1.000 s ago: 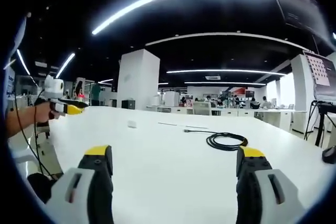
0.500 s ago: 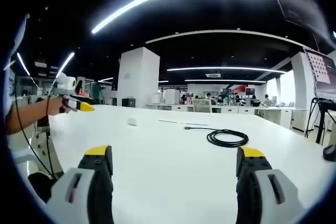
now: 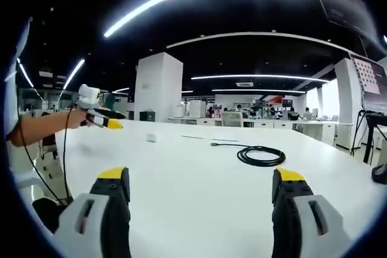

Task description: Plug the desk Type‑C cable into the charger adapter.

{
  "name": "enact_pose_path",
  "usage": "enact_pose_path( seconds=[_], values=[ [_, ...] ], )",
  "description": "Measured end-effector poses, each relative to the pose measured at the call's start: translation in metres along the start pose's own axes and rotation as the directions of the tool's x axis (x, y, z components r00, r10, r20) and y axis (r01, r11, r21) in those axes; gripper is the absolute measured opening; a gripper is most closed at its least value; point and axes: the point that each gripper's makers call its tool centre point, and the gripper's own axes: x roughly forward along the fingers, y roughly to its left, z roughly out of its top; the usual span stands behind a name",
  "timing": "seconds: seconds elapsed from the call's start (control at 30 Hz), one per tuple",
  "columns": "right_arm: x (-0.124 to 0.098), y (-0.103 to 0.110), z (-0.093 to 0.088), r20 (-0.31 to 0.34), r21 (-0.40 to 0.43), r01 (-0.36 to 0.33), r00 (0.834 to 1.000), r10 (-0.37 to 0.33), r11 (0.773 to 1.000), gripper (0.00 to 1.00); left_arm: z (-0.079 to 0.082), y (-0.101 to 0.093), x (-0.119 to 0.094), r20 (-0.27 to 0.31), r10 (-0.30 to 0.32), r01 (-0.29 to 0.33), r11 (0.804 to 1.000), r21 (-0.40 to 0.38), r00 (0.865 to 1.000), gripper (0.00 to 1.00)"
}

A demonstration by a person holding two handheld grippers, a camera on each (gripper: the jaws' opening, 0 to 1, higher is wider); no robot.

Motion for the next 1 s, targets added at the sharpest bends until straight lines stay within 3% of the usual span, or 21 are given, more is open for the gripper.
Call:
enact_pose_path(
  seconds=[0.43, 1.0],
  values=[
    [0.002, 0.005, -0.005, -0.017, 0.006, -0.013, 1.0, 0.013, 1.0, 1.0, -0.015, 0.026, 0.034, -0.084, -0.058, 0.06, 0.998, 0.021, 0.995, 0.6],
    [0.004, 0.005, -0.009, -0.031, 0.006, -0.017, 0.999, 0.017, 1.0, 0.99, -0.028, 0.041, 0.087, -0.187, -0.126, 0.158, 0.973, 0.169, 0.974, 0.48]
  ],
)
